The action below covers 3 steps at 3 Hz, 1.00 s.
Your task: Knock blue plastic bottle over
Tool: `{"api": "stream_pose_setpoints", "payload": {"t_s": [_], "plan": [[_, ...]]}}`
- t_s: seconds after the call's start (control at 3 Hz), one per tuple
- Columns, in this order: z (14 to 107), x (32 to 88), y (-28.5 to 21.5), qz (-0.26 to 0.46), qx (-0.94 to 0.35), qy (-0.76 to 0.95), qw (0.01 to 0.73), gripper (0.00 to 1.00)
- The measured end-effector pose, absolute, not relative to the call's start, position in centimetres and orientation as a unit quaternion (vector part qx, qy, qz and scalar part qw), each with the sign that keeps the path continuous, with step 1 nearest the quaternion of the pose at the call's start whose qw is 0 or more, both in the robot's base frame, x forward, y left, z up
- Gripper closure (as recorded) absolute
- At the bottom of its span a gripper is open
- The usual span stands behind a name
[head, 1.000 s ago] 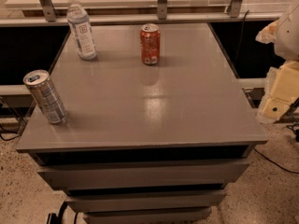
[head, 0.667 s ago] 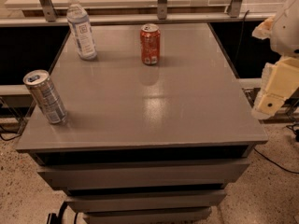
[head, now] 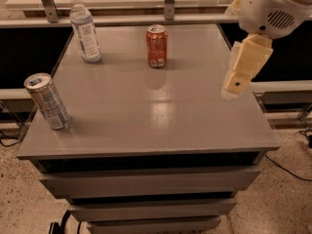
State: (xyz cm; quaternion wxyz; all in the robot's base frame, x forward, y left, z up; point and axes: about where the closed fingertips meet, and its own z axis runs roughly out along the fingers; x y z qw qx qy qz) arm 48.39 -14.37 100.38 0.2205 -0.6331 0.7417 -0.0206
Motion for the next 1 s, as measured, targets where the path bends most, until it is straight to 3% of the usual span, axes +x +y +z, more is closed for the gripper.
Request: {"api": "stream_pose_setpoints", "payload": {"t_s": [1.0], "plan": [[104.8, 53.5, -5.2, -0.004, -0.657, 0.705, 0.268, 0.0]]}}
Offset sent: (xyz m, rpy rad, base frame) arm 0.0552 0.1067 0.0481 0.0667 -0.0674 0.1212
